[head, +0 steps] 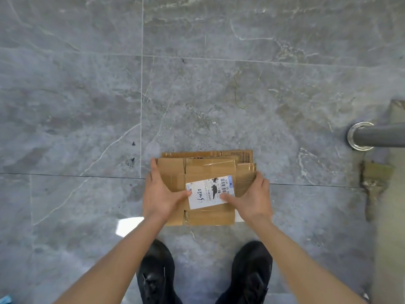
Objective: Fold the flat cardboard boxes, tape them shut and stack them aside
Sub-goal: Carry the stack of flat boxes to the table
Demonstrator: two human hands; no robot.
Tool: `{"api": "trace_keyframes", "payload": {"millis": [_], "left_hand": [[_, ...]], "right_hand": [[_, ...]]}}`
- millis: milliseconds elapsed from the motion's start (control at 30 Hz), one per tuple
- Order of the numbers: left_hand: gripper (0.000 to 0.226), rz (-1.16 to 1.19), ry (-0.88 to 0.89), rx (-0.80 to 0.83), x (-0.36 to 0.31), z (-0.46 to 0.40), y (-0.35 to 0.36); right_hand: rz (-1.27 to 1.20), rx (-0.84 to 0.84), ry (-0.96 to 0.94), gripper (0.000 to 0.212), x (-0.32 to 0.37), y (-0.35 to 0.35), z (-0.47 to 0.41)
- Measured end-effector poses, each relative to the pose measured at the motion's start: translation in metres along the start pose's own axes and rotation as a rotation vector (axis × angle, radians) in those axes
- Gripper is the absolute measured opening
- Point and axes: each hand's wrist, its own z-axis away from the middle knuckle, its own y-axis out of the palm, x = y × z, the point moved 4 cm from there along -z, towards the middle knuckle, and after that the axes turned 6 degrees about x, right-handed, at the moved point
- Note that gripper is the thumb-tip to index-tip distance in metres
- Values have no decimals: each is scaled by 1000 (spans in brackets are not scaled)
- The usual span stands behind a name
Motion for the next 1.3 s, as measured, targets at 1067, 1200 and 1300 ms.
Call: {"api": "trace_keyframes", "payload": {"millis": [1067, 1200, 1300], "left_hand": [[117, 557, 475, -333, -389, 239, -515], [127, 556, 634, -441, -489, 327, -660], [131, 538, 721, -494, -550, 391, -756]], "right_hand": [[-568, -217, -579, 105, 348, -489, 341], [-552, -326, -715, 143, 442, -619, 459], [-549, -407, -798, 147, 500, -704, 545]]}}
